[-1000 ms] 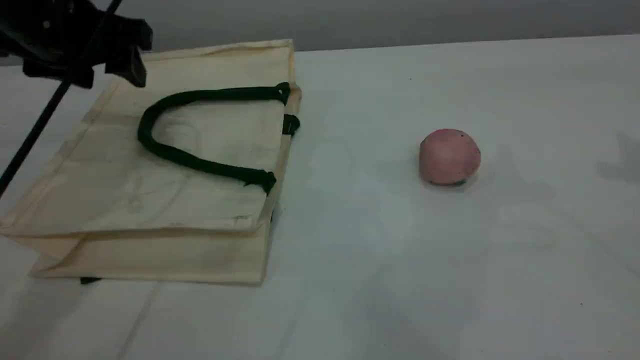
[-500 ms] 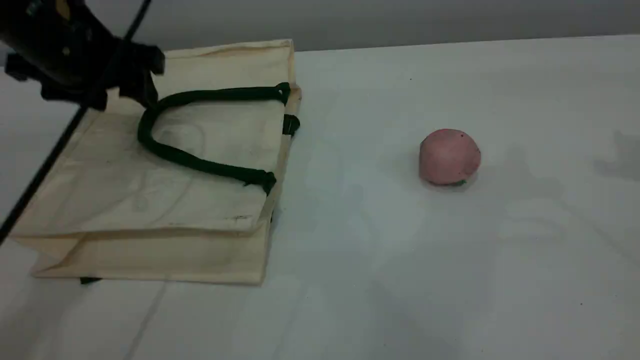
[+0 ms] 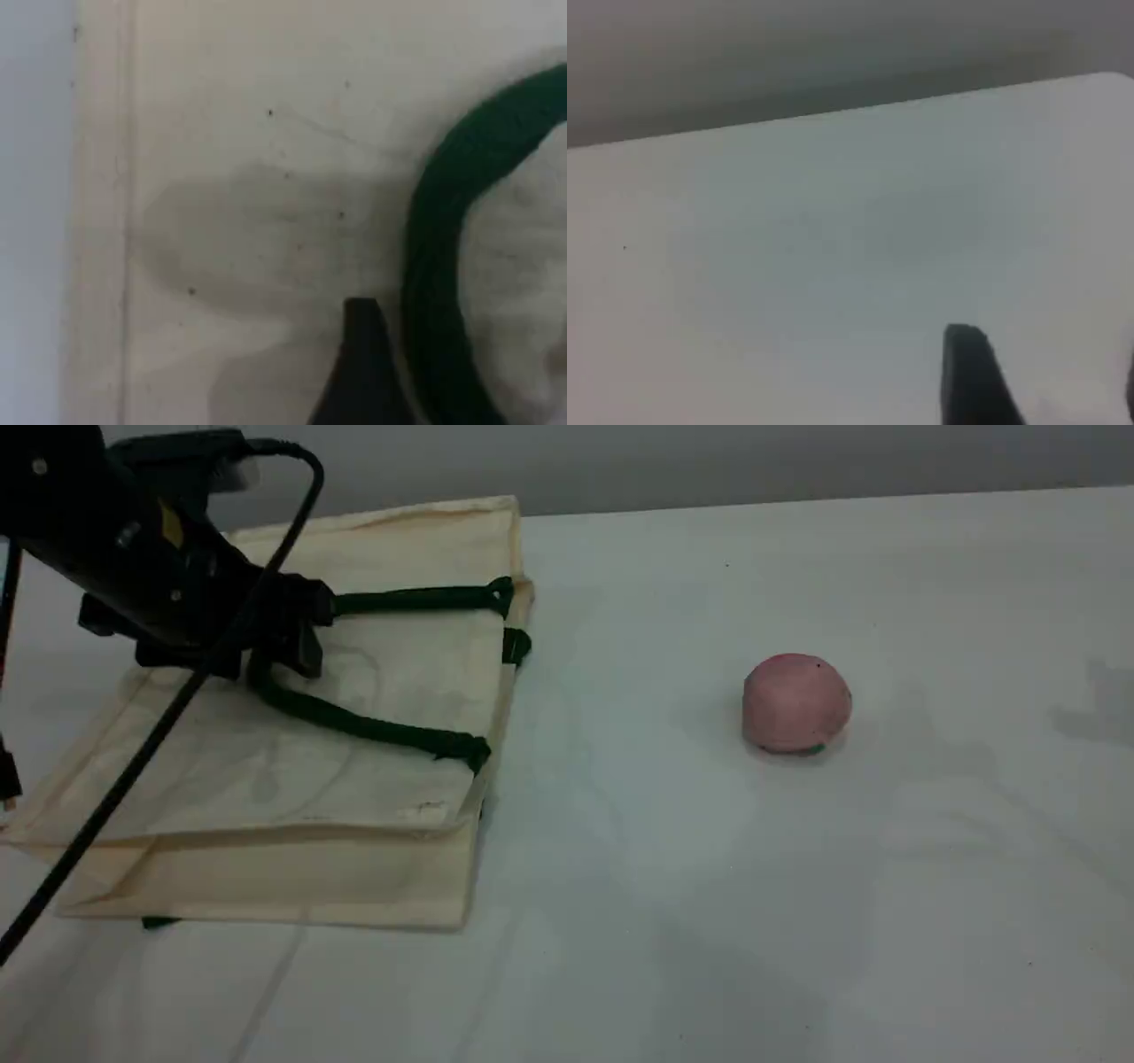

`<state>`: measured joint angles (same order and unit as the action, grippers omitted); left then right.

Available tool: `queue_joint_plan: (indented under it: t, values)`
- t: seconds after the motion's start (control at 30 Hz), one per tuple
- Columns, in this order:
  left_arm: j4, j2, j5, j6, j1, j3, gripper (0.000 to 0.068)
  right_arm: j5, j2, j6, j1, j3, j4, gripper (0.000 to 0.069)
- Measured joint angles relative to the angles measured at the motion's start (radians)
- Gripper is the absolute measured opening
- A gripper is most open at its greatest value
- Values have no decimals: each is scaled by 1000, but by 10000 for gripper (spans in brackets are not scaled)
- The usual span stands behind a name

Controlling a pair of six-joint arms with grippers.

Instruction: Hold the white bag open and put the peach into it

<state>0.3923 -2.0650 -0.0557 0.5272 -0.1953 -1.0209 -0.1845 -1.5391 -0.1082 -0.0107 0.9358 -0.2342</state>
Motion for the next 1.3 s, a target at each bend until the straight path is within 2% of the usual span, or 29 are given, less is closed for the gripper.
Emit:
queue_joint_plan:
  t: [0.13,0.3,0.4,0.53,0.7,0.87,1.0,1.13,1.2,1.3]
  values:
    - [0,-8,2,0,0,0,350,0,0,0,0,0,0,334]
    - [39,-8,43,-1,0,0,94,0,0,-1,0,0,0,334]
    - [75,-8,45,-1,0,0,87,-1,0,-1,0,0,0,334]
    - [79,4,33,-2,0,0,87,-1,0,-1,0,0,0,334]
    - [83,75,-37,-48,-1,0,87,-1,0,-1,0,0,0,334]
    - [79,186,-94,-52,-1,-2,87,-11,0,-1,0,0,0,334]
    - [62,276,-205,-53,-16,-45,87,-24,0,-1,0,0,0,334]
    - [-3,329,-335,-150,-79,-118,87,-30,0,-1,0,0,0,334]
    - [-74,330,-400,-237,-119,-171,87,-30,0,-1,0,0,0,334]
    - [-190,329,-518,-376,-151,-253,87,-36,0,-1,0,0,0,334]
